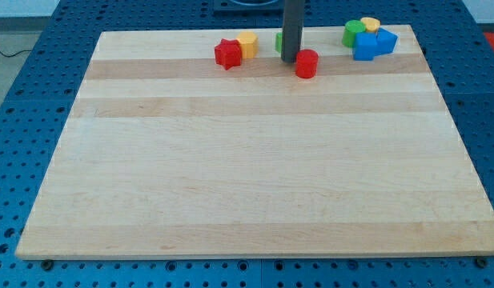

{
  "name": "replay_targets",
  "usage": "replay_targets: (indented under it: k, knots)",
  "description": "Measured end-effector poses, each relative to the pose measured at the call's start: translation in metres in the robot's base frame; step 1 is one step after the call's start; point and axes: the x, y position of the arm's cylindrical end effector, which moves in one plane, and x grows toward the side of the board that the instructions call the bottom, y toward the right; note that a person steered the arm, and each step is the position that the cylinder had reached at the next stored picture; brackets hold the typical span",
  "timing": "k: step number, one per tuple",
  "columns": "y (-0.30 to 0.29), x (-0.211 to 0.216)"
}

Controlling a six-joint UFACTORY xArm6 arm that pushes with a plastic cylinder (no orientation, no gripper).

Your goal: Place the green star above to the red circle

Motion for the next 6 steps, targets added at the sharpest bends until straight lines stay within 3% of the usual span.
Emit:
replay_targets:
  k: [3,5,6]
  knots:
    - [-0.087,-0.007]
    - [-0.039,-0.04]
    - [0.016,-0.04]
